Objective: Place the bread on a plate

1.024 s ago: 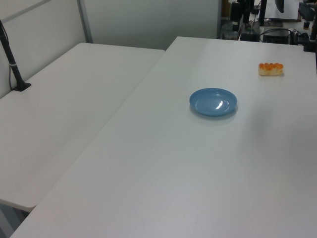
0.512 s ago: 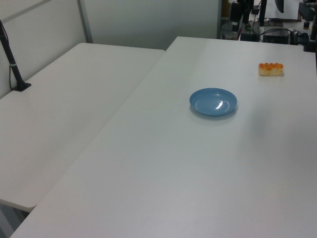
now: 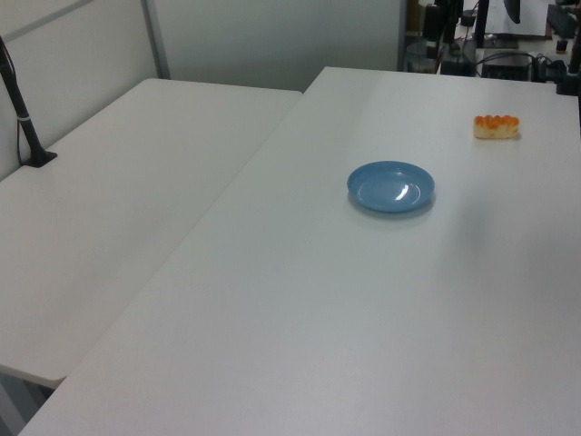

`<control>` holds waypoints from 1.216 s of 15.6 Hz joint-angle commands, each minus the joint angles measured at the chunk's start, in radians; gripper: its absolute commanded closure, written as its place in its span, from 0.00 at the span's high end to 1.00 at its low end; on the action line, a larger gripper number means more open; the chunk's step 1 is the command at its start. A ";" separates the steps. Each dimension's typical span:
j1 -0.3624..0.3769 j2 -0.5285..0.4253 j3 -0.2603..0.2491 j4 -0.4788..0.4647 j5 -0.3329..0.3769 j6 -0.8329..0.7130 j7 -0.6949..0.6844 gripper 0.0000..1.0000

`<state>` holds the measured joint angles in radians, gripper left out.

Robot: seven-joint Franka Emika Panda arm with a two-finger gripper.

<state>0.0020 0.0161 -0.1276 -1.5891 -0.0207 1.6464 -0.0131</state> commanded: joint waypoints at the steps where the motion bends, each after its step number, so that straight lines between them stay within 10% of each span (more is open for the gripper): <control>1: 0.009 -0.012 -0.004 -0.017 0.005 0.007 -0.018 1.00; 13: 0.009 -0.022 -0.001 -0.032 0.002 -0.022 -0.039 1.00; 19: -0.019 -0.041 -0.017 -0.037 0.001 -0.167 -0.287 1.00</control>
<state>-0.0014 0.0154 -0.1325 -1.6023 -0.0208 1.5683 -0.1475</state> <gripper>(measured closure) 0.000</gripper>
